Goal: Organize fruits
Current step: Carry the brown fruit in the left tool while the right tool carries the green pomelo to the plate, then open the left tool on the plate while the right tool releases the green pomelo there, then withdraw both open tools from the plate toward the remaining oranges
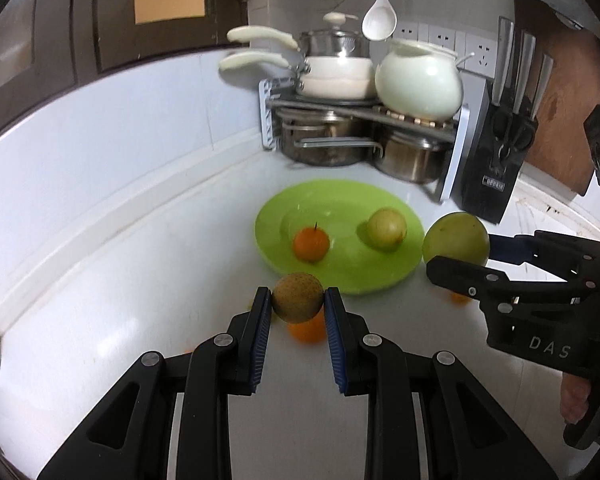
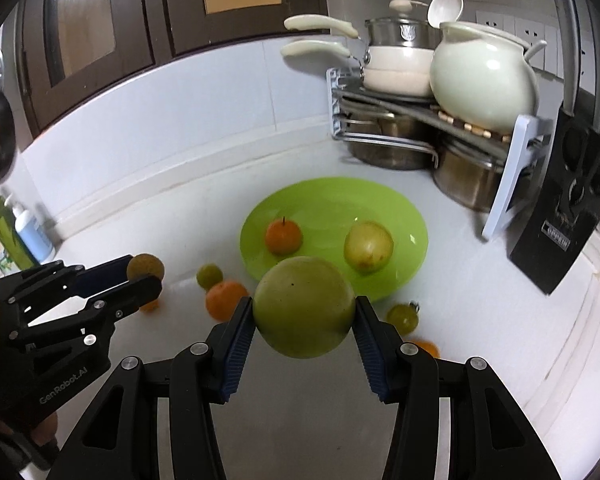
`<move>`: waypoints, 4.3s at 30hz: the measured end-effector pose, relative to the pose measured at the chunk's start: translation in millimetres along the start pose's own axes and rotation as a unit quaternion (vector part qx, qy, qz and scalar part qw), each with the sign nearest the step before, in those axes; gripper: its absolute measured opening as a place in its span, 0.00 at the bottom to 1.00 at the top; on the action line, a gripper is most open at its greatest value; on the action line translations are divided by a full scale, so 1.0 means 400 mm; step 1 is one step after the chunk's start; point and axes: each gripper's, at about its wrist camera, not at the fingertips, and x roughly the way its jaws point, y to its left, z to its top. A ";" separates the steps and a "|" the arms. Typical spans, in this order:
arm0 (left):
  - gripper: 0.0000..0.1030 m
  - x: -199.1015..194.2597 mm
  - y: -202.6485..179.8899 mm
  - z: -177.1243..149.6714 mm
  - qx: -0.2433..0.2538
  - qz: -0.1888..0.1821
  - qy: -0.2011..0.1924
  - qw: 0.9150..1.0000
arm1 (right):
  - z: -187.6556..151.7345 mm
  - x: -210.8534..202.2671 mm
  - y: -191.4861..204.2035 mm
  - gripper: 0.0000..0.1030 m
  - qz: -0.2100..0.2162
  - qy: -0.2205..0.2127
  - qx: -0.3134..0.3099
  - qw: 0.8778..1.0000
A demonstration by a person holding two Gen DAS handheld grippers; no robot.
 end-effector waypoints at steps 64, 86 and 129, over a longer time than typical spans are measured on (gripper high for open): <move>0.28 0.507 0.003 0.236 0.051 -0.087 0.140 0.985 | 0.225 0.405 -0.187 0.49 -0.008 0.141 0.006 0.990; 0.53 0.344 0.042 0.256 0.044 -0.017 0.078 0.996 | 0.239 0.283 -0.153 0.52 -0.029 0.086 -0.004 0.996; 0.72 -0.099 0.212 0.054 -0.037 0.068 -0.002 0.997 | 0.131 0.003 0.164 0.70 0.013 -0.036 -0.082 0.996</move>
